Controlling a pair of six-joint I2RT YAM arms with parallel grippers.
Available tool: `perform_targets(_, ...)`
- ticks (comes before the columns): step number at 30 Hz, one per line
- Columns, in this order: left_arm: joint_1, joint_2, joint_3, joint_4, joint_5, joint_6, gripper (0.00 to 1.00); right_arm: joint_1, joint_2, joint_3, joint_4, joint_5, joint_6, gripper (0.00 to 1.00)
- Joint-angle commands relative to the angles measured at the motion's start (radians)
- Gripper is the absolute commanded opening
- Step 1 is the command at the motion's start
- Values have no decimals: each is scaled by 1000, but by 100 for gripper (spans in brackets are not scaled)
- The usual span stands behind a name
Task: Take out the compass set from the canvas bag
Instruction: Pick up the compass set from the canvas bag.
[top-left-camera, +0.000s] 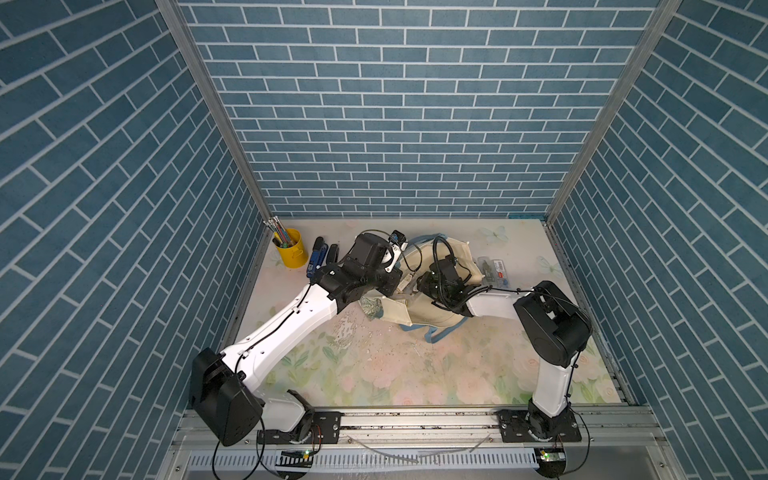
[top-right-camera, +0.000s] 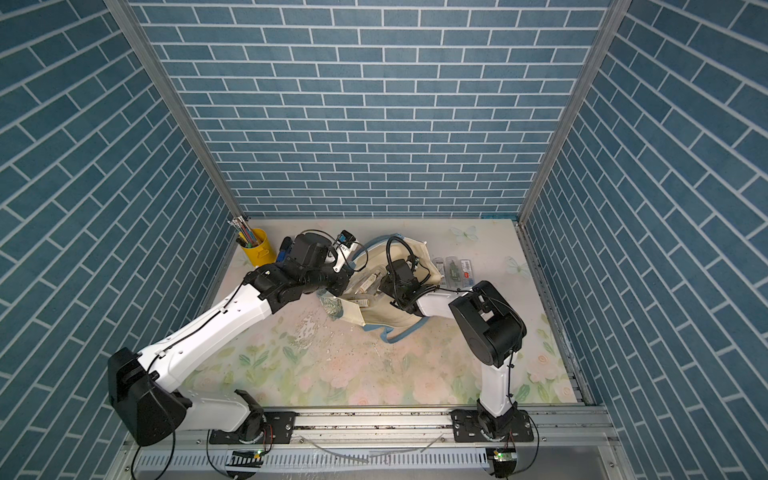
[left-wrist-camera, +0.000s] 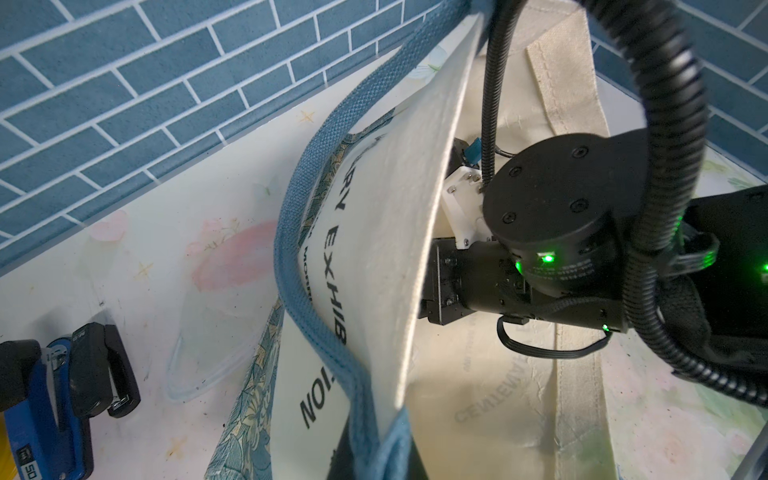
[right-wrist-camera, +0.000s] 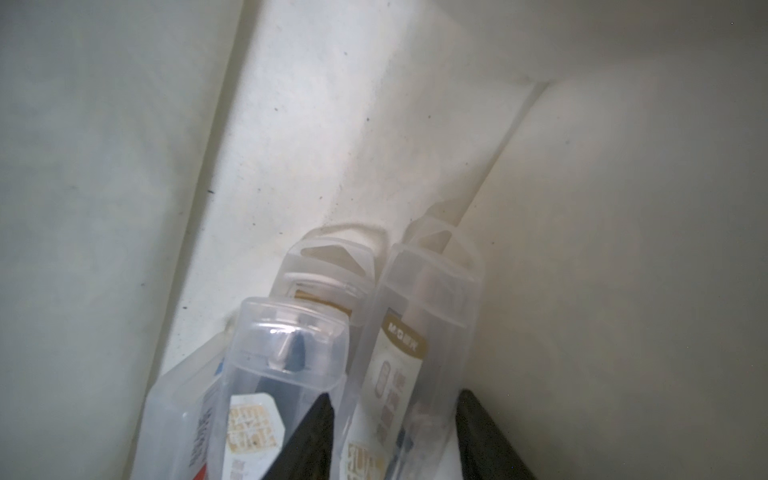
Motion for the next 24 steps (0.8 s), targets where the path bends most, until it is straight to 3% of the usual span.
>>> perform_targets(1,-7,-8,0,67,45,3,0,-18,21,36,69,-46,80,45)
perform_targets(11,-7,-15,-7,69,43,5,0,-7,22,48,114,-36,46,28)
perform_targets(14,-7,-13,-3,65,47,7,0,2,48,78,87,-44,23,27)
perform_targets(18,-7,-17,-12,71,45,6,0,7,91,104,78,-61,20,32)
perform_targets(21,-7,-15,-10,69,43,8,0,8,122,141,56,-100,35,41)
perform_targets(24,-7,-11,-5,67,46,10,0,26,128,185,20,-111,13,43)
